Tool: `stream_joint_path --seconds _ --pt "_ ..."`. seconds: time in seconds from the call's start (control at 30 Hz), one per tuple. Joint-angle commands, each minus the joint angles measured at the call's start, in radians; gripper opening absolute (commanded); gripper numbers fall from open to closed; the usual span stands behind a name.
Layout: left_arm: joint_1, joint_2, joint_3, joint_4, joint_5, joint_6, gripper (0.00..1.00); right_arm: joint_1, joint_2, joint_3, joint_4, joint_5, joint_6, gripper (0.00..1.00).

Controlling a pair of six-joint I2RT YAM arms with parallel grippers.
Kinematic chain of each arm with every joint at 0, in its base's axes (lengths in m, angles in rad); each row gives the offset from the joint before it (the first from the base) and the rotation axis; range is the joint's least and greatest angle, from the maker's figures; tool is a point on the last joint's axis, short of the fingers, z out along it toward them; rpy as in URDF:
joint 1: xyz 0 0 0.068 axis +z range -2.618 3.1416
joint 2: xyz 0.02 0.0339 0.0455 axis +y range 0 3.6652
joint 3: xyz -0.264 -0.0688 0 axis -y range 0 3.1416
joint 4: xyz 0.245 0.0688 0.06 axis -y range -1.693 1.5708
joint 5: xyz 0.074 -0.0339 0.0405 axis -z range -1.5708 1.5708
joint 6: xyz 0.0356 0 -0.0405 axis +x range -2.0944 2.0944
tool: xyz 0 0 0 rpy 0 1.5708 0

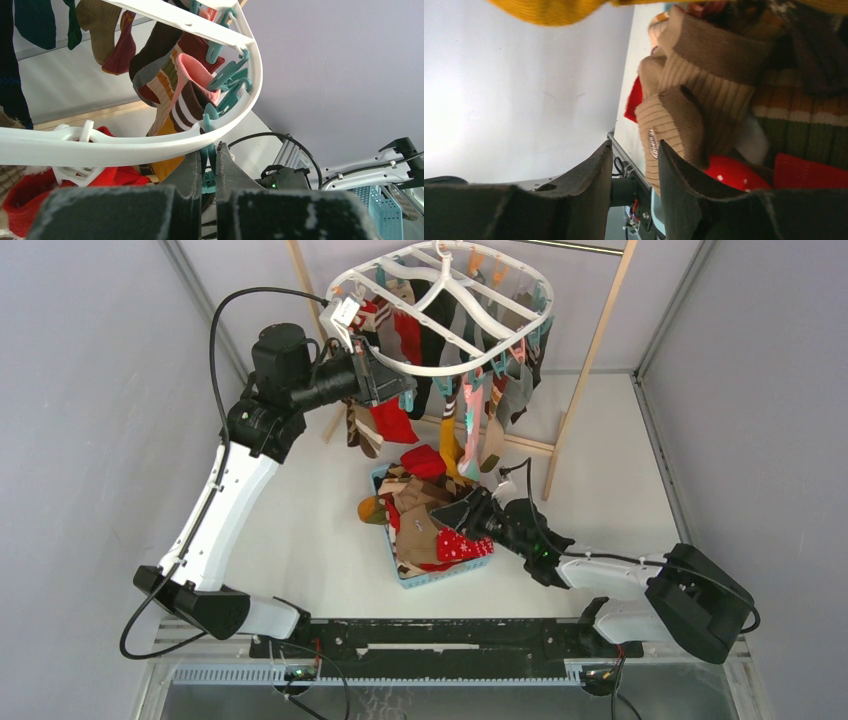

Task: Clip the socks to the hanger
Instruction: Pick up the sock from the bin.

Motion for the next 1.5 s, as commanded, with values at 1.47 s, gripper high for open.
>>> stream_joint_path --seconds 1.47 --pt "0.000 -0.048 -0.011 -0.001 0.065 0.027 0.00 -0.075 0.046 0.050 0.018 -0.023 -0.071 0.43"
